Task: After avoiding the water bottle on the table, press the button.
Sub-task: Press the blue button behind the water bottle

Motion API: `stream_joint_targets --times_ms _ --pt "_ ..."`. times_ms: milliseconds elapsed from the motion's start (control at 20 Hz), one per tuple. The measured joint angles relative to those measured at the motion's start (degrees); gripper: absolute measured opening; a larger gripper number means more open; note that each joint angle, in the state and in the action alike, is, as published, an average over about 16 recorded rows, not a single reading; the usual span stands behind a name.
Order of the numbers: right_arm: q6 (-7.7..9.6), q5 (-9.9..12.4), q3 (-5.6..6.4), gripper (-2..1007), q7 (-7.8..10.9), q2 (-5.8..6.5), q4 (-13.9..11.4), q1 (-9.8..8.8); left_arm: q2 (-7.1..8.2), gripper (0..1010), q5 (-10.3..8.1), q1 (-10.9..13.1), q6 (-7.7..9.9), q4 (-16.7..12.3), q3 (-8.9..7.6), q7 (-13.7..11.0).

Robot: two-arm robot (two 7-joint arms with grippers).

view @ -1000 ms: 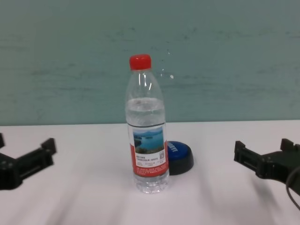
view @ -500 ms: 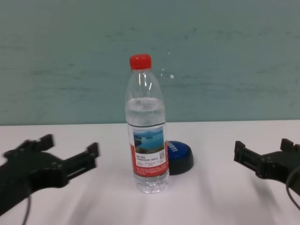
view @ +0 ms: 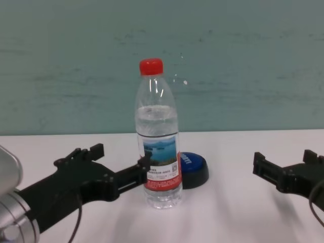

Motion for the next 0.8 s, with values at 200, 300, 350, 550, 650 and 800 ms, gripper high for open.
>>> stream_joint_targets --times_ms 200,300,350,550,650,800 --pt "0.0 0.0 0.0 1004 0.0 0.0 0.0 0.0 -0.17 1000 0.39 -1.0 0.16 1.0 1.03 0.1" --pt "0.0 0.0 0.0 1004 0.0 0.0 0.0 0.0 -0.23 1000 0.56 -1.3 0.24 1.4 1.33 0.3" --pt "0.0 0.0 0.0 1004 0.0 0.0 0.0 0.0 -0.25 1000 0.64 -1.4 0.29 1.5 1.43 0.4" --pt "0.0 0.0 0.0 1004 0.0 0.0 0.0 0.0 -0.34 1000 0.8 -1.7 0.51 2.0 1.56 0.7" --pt "0.0 0.0 0.0 1004 0.0 0.0 0.0 0.0 -0.36 1000 0.81 -1.8 0.58 2.1 1.57 0.8" --pt "0.0 0.0 0.0 1004 0.0 0.0 0.0 0.0 -0.35 1000 0.71 -1.8 0.63 2.1 1.58 0.7"
